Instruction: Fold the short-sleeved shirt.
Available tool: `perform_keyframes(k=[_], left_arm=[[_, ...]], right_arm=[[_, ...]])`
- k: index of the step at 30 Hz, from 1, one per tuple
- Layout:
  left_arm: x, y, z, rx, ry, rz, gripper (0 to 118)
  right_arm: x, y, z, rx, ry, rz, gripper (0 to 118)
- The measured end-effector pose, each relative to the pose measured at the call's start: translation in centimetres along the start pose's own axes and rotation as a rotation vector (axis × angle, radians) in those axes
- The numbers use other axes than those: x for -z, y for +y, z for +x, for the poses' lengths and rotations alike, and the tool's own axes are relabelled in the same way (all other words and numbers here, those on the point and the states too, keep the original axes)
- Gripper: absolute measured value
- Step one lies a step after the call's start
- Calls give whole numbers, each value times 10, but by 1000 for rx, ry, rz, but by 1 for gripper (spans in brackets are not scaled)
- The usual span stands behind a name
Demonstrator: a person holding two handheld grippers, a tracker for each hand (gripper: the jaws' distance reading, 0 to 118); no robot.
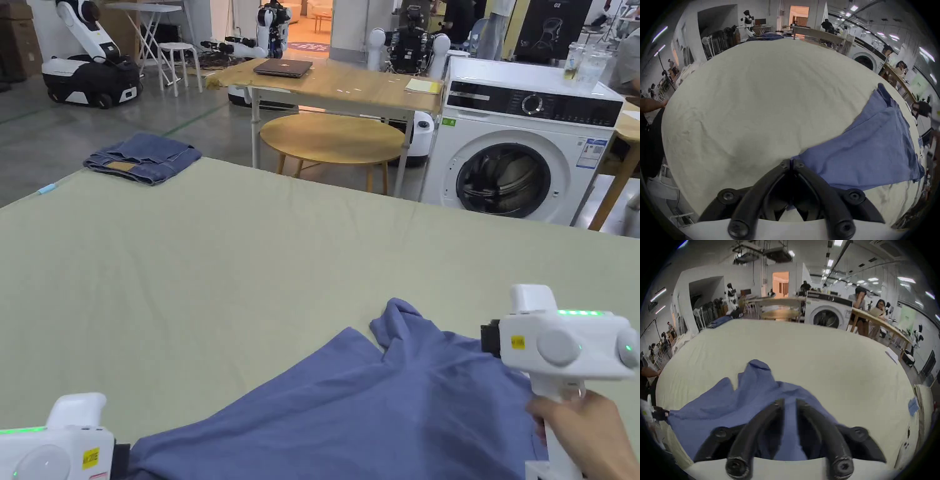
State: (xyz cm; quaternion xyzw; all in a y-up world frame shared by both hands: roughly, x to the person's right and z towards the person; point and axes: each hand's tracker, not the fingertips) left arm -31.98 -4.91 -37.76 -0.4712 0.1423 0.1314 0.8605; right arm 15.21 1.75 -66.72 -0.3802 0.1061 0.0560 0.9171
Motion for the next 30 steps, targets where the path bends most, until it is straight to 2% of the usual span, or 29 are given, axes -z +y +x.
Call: perform_keyframes(k=[1,2,4,5,11,13,14,15,16,17,20,27,29,30], left_arm=[[-1,0,-3,-4,-1,-3,0],[-2,0,-6,-16,0,-1,0],[-3,-1,-11,-39,-8,1,0],[-3,-1,-13,-49,-16,-3,0],[-1,-1,-13,-61,-16,-5,0],[-1,-2,-12,-67,-15,-4,0],[-1,-2,-12,-66,-14,-3,0],[-2,-2,-11,-61,-10,-2,0],[-2,-2,-11,-55,-7,-2,0],[-1,-2,-10,-48,-6,-2,0],[-2,-2,-10,-46,-4,-2,0],[-11,0,-10,-31,-7,23,0],[-17,1,-11,-29,-15,40,0],[-22,4,-12,-29,-26,56,0]], right_arm=[[14,7,1,-24,0,-30,62],[28,13,3,-41,25,-67,64],[53,21,1,-105,4,-112,64],[64,23,1,-123,23,-130,64],[113,17,-6,-165,45,-332,64],[109,15,-7,-151,57,-304,64],[102,16,-7,-142,57,-299,61],[99,16,-9,-132,71,-302,47],[97,15,-12,-128,102,-299,21],[95,15,-15,-136,111,-299,2],[78,6,-28,-195,59,-249,2],[14,12,-26,-139,0,-68,2],[-15,12,-29,-164,-28,8,2],[-18,21,-18,-167,-44,37,2]])
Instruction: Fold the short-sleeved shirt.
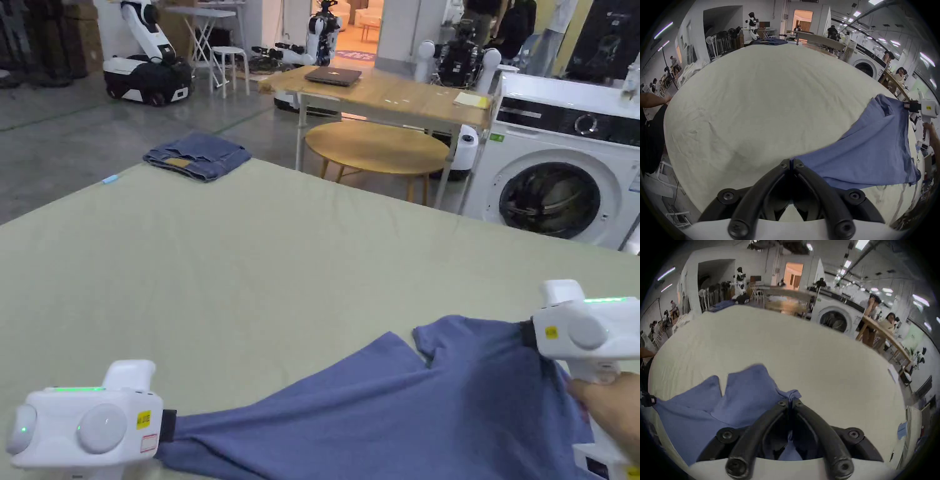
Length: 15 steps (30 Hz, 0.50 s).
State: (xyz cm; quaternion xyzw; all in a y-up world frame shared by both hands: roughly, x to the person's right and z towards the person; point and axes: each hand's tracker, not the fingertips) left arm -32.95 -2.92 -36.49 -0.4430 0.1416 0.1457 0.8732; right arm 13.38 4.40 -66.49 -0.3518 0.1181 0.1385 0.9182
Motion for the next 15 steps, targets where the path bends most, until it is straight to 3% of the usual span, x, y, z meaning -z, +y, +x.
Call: perform_keyframes(k=[8,15], left_arm=[[-56,57,10,43,-86,184,0],[-122,161,58,156,-120,379,0]], right_arm=[[-95,27,46,94,-107,210,2],[-182,69,97,128,-227,388,2]])
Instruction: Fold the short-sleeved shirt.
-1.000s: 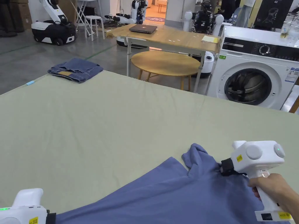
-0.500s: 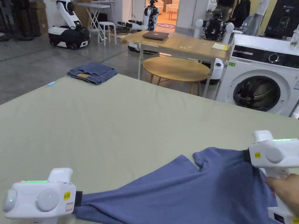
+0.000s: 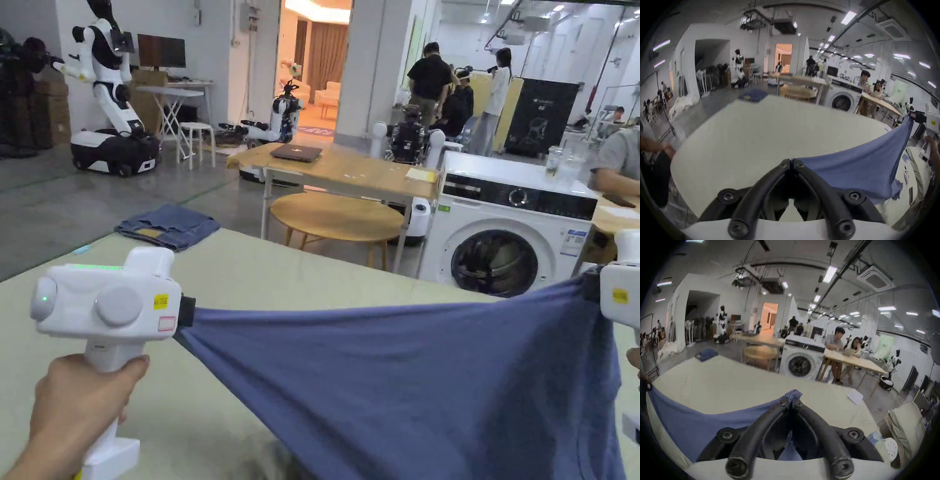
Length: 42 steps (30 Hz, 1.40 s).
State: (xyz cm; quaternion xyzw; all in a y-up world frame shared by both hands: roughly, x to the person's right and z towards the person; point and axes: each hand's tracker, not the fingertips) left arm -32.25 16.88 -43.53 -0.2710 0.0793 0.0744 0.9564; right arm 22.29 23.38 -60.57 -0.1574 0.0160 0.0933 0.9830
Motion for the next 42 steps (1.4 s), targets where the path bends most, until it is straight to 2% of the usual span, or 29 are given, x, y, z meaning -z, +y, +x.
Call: perform_keyframes(k=[2,6,12,25,30,35,42], left_arm=[[-3,39,10,25,0,54,0],[-10,112,39,49,-21,121,0],[-13,195,83,128,-20,224,0],[5,317,131,163,14,366,0],[19,318,138,184,30,386,0],[45,281,136,226,33,352,0],[65,180,120,225,0,274,0]], right_arm=[[-17,19,14,10,-38,50,2],[-38,58,44,85,-88,118,2],[-50,106,75,112,-164,194,2],[-34,184,99,138,-249,323,2],[-24,181,94,129,-272,348,2],[-13,138,90,124,-268,302,2],[-17,45,75,72,-262,179,2]])
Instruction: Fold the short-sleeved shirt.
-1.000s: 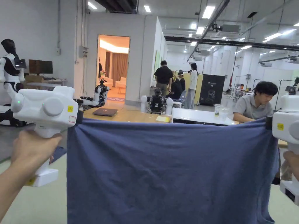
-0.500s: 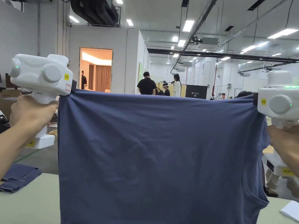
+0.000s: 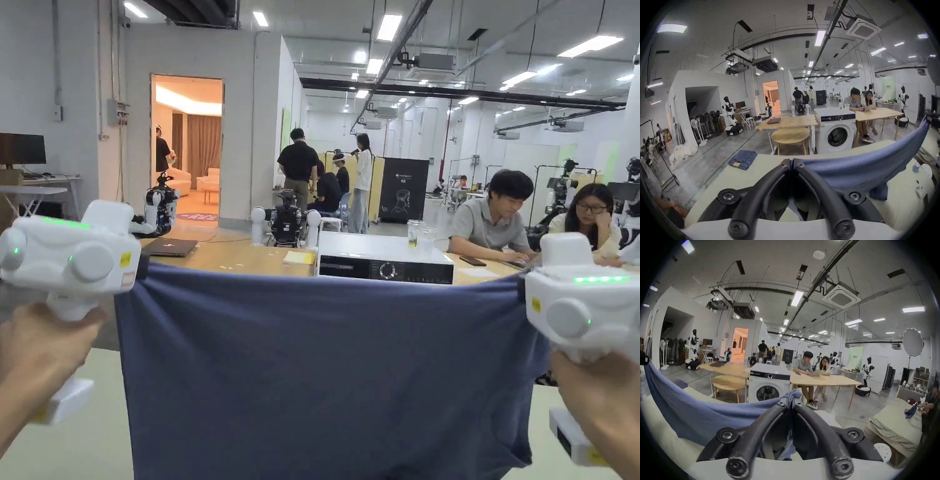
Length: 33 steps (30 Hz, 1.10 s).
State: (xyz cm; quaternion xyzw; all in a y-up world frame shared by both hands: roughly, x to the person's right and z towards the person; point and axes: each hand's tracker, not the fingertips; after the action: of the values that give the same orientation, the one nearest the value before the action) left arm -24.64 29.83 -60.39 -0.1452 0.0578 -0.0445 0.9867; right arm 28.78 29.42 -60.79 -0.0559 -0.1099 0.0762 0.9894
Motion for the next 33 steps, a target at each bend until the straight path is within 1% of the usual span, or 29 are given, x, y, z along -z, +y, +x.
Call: perform_keyframes(k=[4,5,9,12,14,16,24,28,29,30,32,33], left_arm=[[-21,-50,-1,13,-21,-38,0],[-29,-59,-2,5,-27,-47,0],[-65,-90,-10,-31,-47,-41,0],[-94,-110,-14,-31,-59,-43,0],[-114,-124,-16,-29,-59,-41,0],[-133,-139,-19,-32,-62,-36,0],[-189,-211,-22,-51,-81,-82,0],[-205,-253,-22,-51,-91,-153,0],[-208,-262,-23,-55,-101,-164,0],[-212,-273,-24,-64,-108,-188,0],[-217,-292,-23,-67,-106,-227,0],[-223,-306,-23,-65,-110,-244,0]], right_arm=[[-40,-41,-2,-9,7,-36,2],[-49,-48,-2,-25,9,-47,2],[-96,-73,-1,-48,11,-57,2],[-126,-87,6,-47,17,-68,2],[-150,-99,10,-22,27,-74,2],[-171,-112,15,-22,33,-84,2],[-230,-171,23,-47,50,-145,2],[-247,-204,28,-54,87,-222,2],[-253,-212,28,-47,83,-223,2],[-257,-220,28,-47,93,-256,2],[-271,-238,29,-15,119,-306,2],[-275,-248,29,-28,117,-341,2]])
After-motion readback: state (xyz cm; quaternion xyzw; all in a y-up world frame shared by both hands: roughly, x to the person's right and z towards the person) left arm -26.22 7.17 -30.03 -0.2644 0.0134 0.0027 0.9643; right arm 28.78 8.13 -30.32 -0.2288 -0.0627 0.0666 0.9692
